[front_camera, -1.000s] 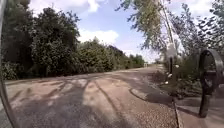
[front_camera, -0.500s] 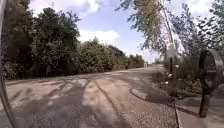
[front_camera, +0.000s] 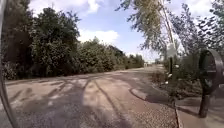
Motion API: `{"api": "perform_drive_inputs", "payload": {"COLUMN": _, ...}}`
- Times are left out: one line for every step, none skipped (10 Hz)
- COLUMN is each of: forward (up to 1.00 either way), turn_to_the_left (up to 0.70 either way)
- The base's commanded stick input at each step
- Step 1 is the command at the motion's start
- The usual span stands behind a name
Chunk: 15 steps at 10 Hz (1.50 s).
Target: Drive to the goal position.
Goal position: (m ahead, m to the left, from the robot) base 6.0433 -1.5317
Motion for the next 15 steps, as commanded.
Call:
{"api": "perform_drive_inputs", "payload": {"forward": 0.04, "turn_to_the_left": 0.00}}
{"api": "perform_drive_inputs", "payload": {"forward": 0.04, "turn_to_the_left": 0.00}}
{"api": "perform_drive_inputs", "payload": {"forward": 0.04, "turn_to_the_left": 0.00}}
{"api": "perform_drive_inputs", "payload": {"forward": 0.04, "turn_to_the_left": 0.00}}
{"api": "perform_drive_inputs", "payload": {"forward": 0.00, "turn_to_the_left": 0.00}}
{"api": "perform_drive_inputs", "payload": {"forward": 0.04, "turn_to_the_left": 0.00}}
{"api": "perform_drive_inputs", "payload": {"forward": 0.04, "turn_to_the_left": 0.00}}
{"api": "perform_drive_inputs", "payload": {"forward": 0.04, "turn_to_the_left": 0.00}}
{"api": "perform_drive_inputs", "payload": {"forward": 0.04, "turn_to_the_left": 0.00}}
{"api": "perform_drive_inputs", "payload": {"forward": 0.04, "turn_to_the_left": 0.00}}
{"api": "perform_drive_inputs", "payload": {"forward": 0.04, "turn_to_the_left": 0.00}}
{"api": "perform_drive_inputs", "payload": {"forward": 0.04, "turn_to_the_left": 0.00}}
{"api": "perform_drive_inputs", "payload": {"forward": 0.04, "turn_to_the_left": 0.00}}
{"api": "perform_drive_inputs", "payload": {"forward": 0.04, "turn_to_the_left": 0.00}}
{"api": "perform_drive_inputs", "payload": {"forward": 0.04, "turn_to_the_left": 0.00}}
